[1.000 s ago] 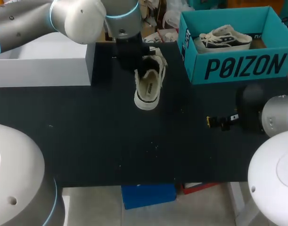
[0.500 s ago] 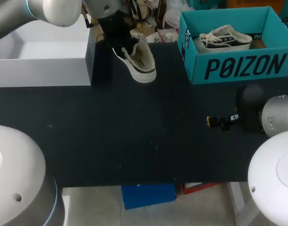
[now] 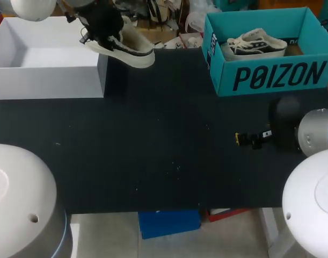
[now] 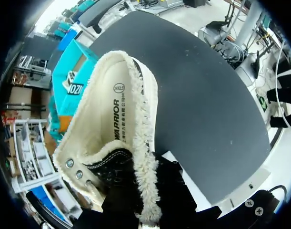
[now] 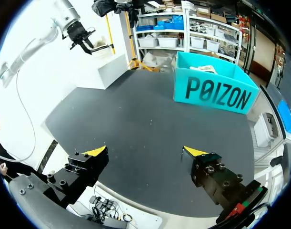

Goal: Take the shoe out of the shoebox, open the shoe tongue, remove and reinsert the insole, then place the shoe into the shoebox

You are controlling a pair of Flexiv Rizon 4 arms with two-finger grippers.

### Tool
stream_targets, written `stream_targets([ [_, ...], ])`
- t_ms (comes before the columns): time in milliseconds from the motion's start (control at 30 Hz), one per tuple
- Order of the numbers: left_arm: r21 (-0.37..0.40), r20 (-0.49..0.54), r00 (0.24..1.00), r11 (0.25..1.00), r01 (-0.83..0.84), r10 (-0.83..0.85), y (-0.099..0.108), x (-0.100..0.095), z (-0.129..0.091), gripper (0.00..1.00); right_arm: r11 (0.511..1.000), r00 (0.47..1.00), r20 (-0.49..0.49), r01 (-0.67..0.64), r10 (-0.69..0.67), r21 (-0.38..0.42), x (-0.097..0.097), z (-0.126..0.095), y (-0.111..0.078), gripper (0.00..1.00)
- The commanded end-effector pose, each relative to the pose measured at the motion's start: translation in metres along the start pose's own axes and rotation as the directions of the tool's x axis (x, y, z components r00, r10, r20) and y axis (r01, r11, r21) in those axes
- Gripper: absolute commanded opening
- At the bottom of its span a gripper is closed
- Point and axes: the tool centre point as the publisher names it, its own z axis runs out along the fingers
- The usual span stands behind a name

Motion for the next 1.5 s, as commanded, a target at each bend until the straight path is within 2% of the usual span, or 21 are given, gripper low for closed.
stream_targets([
  [33, -0.069, 0.035, 0.978, 0.976, 0.208, -0.206, 0.018, 0.019, -0.013, 0.00, 1.000, 1.000, -0.002, -0.001, 0.001, -0.001, 0.000, 0.000, -0.001, 1.00],
  [167, -0.092, 0.042, 0.957, 0.952, 0.291, -0.289, 0.045, 0.035, -0.012, 0.00, 1.000, 1.000, -0.002, -0.001, 0.001, -0.001, 0.000, 0.000, -0.001, 1.00],
  [367, -0.129, 0.059, 0.918, 0.909, 0.397, -0.392, 0.100, 0.064, -0.011, 0.00, 1.000, 1.000, -0.002, -0.001, 0.001, -0.001, 0.000, 0.000, -0.001, 1.00],
  [567, -0.158, 0.068, 0.900, 0.886, 0.435, -0.430, 0.145, 0.086, -0.012, 0.00, 1.000, 1.000, -0.002, -0.001, 0.001, -0.001, 0.000, 0.000, -0.001, 1.00],
  [1000, -0.199, 0.041, 0.908, 0.887, 0.416, -0.417, 0.220, 0.126, -0.001, 0.00, 1.000, 1.000, -0.002, -0.001, 0.001, -0.001, 0.000, 0.000, -0.001, 1.00],
  [1233, -0.191, 0.040, 0.903, 0.884, 0.427, -0.427, 0.251, 0.128, 0.017, 0.00, 1.000, 1.000, -0.002, -0.001, 0.001, -0.001, 0.000, 0.000, -0.001, 1.00],
  [1500, -0.170, 0.011, 0.894, 0.880, 0.444, -0.449, 0.270, 0.126, 0.054, 0.00, 1.000, 1.000, -0.002, -0.001, 0.001, -0.001, 0.000, 0.000, -0.001, 1.00],
])
